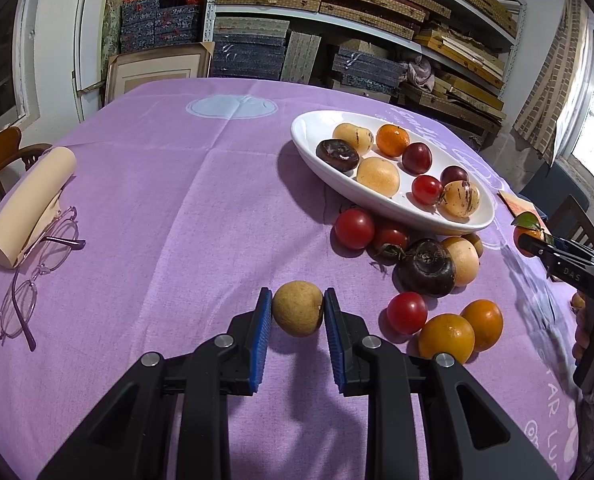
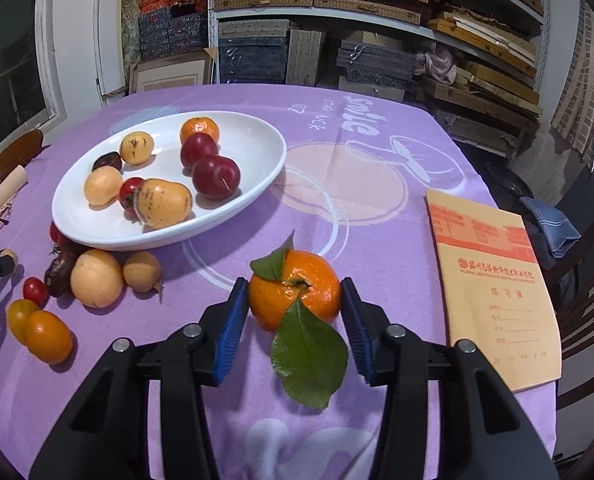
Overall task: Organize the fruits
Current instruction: 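Carry both fruits onto the plate and open both grippers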
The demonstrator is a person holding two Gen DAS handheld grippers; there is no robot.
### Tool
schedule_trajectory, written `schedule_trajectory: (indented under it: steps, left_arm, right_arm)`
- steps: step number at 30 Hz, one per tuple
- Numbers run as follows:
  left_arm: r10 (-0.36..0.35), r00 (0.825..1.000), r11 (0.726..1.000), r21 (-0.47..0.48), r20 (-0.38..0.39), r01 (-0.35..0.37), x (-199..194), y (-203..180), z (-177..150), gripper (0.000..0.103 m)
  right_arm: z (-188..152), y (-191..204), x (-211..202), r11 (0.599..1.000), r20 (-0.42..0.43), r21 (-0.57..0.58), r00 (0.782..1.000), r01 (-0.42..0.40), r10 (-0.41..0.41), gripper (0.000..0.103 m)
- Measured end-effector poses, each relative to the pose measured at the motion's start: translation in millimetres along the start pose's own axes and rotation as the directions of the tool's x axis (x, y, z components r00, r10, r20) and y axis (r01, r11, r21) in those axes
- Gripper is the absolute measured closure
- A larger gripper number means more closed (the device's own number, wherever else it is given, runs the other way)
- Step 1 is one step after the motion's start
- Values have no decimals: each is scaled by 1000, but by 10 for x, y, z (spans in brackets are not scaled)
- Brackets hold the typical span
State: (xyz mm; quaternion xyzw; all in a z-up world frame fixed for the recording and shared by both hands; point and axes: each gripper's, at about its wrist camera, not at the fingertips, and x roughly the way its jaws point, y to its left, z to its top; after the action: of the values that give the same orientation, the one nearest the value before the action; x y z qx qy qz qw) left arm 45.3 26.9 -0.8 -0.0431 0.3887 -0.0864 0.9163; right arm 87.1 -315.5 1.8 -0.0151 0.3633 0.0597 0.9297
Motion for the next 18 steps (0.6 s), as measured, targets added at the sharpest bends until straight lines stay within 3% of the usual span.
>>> schedule_trajectory:
  steps: [8, 14, 18]
  left_arm:
    - [-40, 999, 999, -22, -10, 40, -13, -40, 219, 77]
    - [-31, 999, 999, 28, 6, 31, 132, -284, 675, 77]
    - [-74, 997, 996, 49, -5, 74, 281, -537, 948, 77]
  right_arm:
    - [104, 200, -377, 993, 85, 54, 991, -109, 104, 57]
    - [499, 345, -308, 992, 89, 28, 989, -124, 121, 57]
    - [780, 467, -134, 992, 73, 1, 989, -129, 128, 57]
